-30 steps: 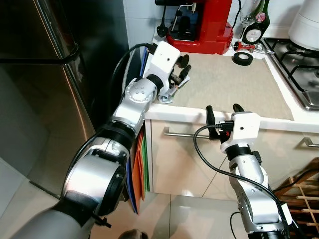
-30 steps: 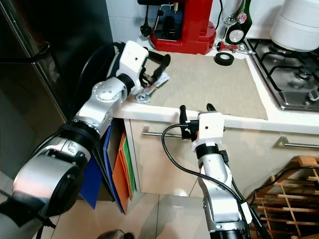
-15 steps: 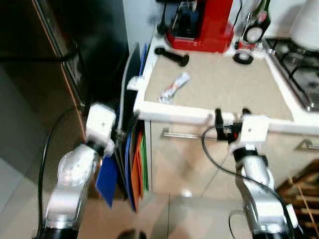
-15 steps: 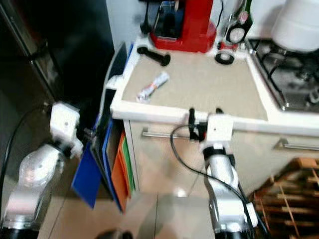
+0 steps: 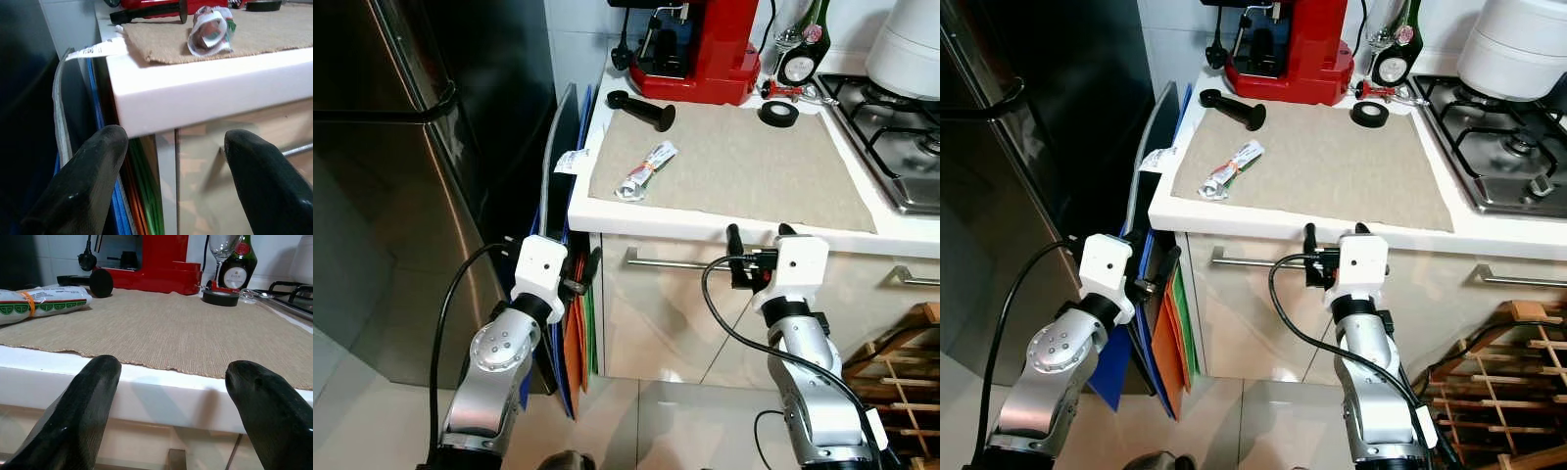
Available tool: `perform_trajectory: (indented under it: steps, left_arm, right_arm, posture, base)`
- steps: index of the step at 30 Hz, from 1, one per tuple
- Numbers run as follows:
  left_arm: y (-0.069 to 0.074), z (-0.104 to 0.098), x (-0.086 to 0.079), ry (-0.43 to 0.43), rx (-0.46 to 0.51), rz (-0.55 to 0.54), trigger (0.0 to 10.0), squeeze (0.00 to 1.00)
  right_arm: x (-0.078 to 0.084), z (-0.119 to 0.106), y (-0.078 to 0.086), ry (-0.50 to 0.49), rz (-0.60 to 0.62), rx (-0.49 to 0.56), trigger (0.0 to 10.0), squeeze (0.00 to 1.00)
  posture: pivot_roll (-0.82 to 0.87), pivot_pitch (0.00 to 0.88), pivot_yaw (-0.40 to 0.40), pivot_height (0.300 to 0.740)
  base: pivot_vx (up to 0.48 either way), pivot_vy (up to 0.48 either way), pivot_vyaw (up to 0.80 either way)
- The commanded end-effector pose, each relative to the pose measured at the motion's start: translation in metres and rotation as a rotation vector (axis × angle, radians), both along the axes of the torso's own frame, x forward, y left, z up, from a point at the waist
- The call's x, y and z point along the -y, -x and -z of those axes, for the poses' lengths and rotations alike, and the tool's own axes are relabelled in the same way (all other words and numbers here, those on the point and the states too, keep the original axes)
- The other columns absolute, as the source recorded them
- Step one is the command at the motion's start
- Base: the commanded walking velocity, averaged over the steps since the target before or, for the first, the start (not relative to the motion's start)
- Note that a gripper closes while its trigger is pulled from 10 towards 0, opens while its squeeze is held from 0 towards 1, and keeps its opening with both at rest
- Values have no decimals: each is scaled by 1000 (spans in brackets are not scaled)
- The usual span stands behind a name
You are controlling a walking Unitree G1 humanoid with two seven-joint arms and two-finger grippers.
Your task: Restocking fridge
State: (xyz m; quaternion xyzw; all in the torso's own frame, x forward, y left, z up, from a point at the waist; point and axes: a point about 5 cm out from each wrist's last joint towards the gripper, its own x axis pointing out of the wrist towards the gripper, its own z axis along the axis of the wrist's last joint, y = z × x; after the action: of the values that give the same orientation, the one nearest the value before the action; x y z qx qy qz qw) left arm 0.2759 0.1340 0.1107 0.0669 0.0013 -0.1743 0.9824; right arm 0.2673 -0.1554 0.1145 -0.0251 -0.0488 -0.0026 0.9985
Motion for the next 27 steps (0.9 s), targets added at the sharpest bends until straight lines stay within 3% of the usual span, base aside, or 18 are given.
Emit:
perform_trajectory:
  steps: [1, 12, 27]
  left_arm:
    - [-5, -3, 3, -4, 15, -2, 10000, 0]
    - [-12, -6, 6, -10, 30, -2, 10000, 0]
    - [-15, -8, 5, -15, 45, 0, 10000, 0]
  right_arm:
    - [2, 0, -2, 3, 7, 2, 10000, 0]
    - [2, -1, -7, 15, -2, 9, 10000, 0]
    - [-1, 1, -9, 21, -14, 13, 10000, 0]
  posture:
    - [85, 8, 11, 740]
    - [85, 6, 12, 740]
    - [89, 6, 16, 740]
  base:
    - [0, 0, 0]
    - [-288, 0, 0]
    - [0, 0, 0]
